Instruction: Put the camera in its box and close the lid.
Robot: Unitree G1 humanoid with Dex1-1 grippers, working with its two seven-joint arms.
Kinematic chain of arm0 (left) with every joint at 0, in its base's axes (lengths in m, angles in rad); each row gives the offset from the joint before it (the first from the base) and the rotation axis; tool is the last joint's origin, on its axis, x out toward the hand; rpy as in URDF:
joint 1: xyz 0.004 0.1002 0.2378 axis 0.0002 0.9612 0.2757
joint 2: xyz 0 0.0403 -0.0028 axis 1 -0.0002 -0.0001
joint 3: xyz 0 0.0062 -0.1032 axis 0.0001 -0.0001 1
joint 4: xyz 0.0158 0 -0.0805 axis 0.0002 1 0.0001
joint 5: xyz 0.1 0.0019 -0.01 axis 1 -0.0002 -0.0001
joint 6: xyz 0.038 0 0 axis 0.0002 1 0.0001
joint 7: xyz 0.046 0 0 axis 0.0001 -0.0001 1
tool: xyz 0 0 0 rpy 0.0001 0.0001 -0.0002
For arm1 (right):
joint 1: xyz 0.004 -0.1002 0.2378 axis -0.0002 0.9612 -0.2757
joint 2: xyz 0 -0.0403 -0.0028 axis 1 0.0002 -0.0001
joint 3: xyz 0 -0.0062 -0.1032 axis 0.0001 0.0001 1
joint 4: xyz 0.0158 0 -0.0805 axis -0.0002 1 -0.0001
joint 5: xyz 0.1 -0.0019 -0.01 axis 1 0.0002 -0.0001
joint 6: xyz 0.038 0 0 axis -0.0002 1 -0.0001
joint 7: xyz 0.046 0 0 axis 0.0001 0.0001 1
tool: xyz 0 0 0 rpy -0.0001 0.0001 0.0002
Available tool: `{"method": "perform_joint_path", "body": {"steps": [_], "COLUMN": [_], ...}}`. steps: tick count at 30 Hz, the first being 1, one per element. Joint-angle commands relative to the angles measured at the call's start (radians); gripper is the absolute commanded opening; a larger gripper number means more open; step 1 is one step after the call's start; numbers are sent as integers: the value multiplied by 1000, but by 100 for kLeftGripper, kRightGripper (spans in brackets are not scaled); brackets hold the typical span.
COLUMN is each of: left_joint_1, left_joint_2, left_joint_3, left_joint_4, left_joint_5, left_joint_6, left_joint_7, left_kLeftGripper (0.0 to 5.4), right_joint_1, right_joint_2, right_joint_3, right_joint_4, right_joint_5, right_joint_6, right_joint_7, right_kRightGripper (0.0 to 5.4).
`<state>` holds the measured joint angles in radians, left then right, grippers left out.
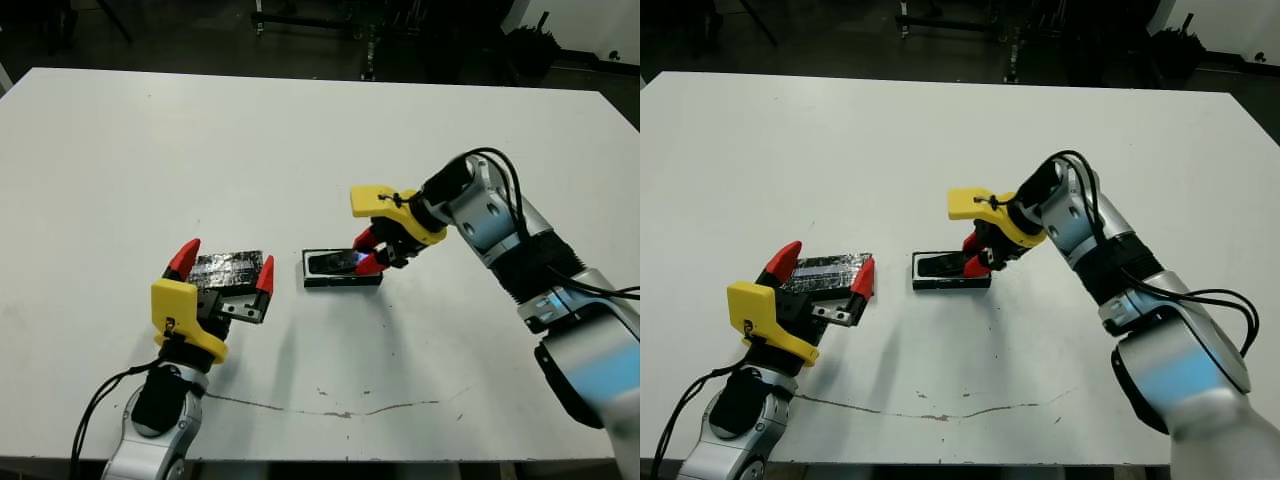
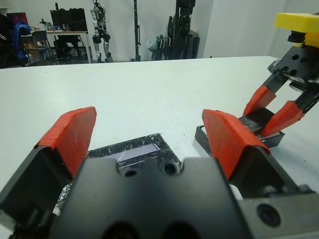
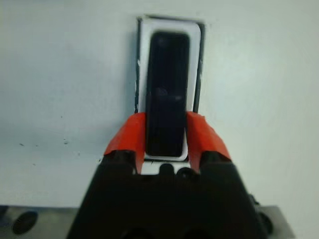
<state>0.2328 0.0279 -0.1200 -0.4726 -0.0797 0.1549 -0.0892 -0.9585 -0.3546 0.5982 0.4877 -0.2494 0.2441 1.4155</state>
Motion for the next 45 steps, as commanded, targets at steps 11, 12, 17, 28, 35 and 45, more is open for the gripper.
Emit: {"method": "perform_joint_path", "body": {"steps": [11, 12, 17, 28, 35, 45], "left_joint_1": [5, 4, -1, -9, -25, -262], "left_joint_2": [-5, -5, -5, -4, 45, 447], "left_joint_3": [2, 2, 2, 4, 36, 236], "left_joint_4": [11, 12, 18, 25, 10, 55], "left_joint_5": [0, 2, -2, 0, -32, -218], "left_joint_6": [5, 4, 2, -3, 11, 50], "left_joint_7": [7, 8, 5, 5, -50, -462], "left_kLeftGripper": [540, 540, 540, 540, 540, 540], "right_joint_1": [4, 0, -11, 141, 527, 959], "right_joint_2": [-97, -108, -165, -226, -84, 84], "right_joint_3": [-8, -17, -83, -382, -617, -770], "right_joint_4": [-40, -48, -96, -410, -738, -972], "right_joint_5": [-39, -35, 12, 162, 292, 462], "right_joint_6": [-109, -108, -131, 172, 243, 145], "right_joint_7": [16, 21, 45, -182, -566, -839], "right_kRightGripper": [381, 391, 464, 539, 450, 302]}}
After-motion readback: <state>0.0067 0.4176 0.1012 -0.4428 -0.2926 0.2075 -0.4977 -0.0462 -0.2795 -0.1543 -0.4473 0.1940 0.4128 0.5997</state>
